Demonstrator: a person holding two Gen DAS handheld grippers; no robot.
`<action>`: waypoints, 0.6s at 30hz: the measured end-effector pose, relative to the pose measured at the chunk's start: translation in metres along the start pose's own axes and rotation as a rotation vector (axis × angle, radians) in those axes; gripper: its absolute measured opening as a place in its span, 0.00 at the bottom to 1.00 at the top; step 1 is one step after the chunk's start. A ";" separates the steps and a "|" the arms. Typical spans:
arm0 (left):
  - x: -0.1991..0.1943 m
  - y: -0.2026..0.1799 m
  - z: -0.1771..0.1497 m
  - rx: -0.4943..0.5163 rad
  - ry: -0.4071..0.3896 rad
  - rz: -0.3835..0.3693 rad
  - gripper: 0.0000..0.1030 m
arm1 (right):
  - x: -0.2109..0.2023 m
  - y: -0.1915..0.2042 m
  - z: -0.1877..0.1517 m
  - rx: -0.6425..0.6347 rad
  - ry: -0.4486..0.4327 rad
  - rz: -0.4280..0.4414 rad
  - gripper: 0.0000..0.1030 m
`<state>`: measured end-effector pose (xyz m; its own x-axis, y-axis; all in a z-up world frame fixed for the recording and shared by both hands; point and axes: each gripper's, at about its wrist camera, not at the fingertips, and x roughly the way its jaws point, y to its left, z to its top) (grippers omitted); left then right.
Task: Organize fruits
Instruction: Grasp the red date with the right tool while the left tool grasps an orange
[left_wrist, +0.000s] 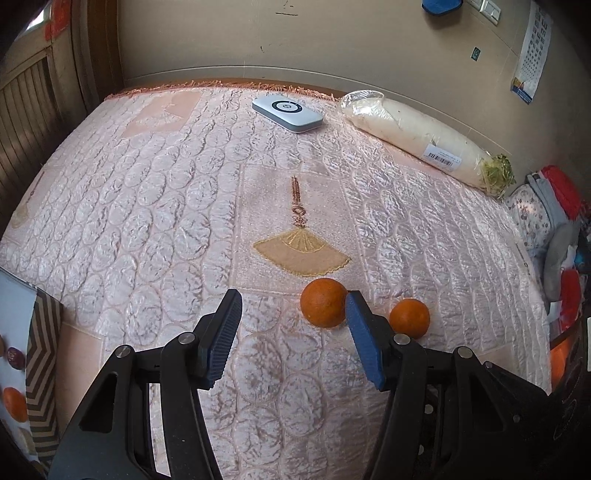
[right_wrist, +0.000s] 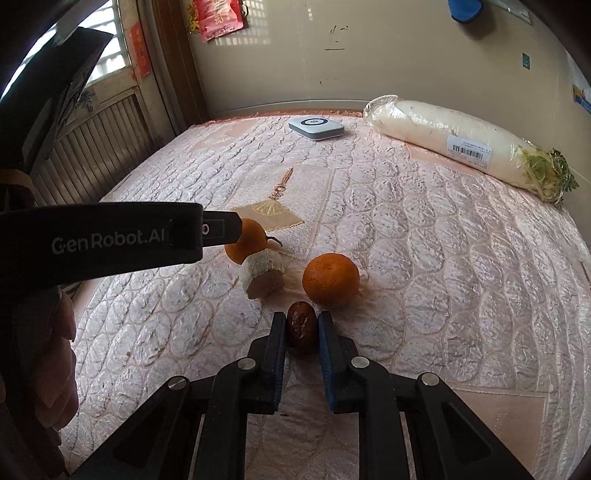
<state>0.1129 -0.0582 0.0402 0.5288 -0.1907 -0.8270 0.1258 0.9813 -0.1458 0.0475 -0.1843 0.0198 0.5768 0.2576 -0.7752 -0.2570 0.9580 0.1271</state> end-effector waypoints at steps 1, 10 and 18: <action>0.002 -0.001 0.001 0.002 0.003 -0.001 0.57 | 0.000 0.001 0.000 -0.003 0.000 -0.002 0.16; 0.019 -0.003 0.002 -0.025 0.036 -0.033 0.57 | 0.002 0.003 0.001 -0.013 0.000 -0.006 0.16; 0.023 -0.008 0.003 -0.021 0.039 -0.101 0.31 | 0.002 0.003 0.001 -0.014 0.000 -0.002 0.16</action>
<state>0.1267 -0.0707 0.0242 0.4811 -0.2878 -0.8281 0.1592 0.9575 -0.2403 0.0487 -0.1813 0.0196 0.5777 0.2556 -0.7752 -0.2664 0.9567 0.1169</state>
